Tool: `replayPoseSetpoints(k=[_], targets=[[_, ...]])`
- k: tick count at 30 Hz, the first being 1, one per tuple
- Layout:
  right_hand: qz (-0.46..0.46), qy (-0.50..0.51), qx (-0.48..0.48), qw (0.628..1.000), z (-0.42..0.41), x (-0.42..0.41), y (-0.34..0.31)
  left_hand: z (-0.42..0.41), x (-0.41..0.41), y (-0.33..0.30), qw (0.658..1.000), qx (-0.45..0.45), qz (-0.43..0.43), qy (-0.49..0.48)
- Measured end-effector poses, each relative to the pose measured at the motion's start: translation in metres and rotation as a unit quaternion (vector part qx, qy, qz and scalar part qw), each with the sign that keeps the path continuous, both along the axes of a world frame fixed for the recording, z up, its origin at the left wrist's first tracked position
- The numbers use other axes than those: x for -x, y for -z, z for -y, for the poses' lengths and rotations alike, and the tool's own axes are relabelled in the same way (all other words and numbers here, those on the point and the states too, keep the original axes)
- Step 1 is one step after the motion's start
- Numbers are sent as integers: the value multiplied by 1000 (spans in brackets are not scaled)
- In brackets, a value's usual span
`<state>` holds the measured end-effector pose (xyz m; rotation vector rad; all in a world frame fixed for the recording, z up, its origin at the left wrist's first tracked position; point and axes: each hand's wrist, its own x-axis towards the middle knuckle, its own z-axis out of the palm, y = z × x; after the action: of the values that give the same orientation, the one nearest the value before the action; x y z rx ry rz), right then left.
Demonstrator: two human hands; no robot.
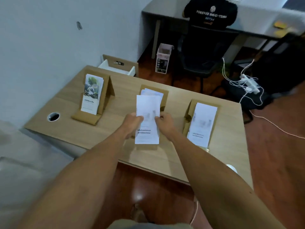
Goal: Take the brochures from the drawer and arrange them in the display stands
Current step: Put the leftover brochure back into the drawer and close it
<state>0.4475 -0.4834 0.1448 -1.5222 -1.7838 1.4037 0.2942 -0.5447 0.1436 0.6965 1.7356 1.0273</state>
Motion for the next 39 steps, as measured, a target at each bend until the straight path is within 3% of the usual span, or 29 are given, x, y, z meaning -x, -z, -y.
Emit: replayPoseSetpoints(k=[23,30,39], targets=[[-3,265,-47,963,76,-503,3,3,-495,-13,973,-10,4,233],[-17,368,-27,929,100,-613,19,-3,-612,-5,950,3,-13,311],[12,415,-28,909,71,-723,23,-58,-726,12,921,0,-7,391]])
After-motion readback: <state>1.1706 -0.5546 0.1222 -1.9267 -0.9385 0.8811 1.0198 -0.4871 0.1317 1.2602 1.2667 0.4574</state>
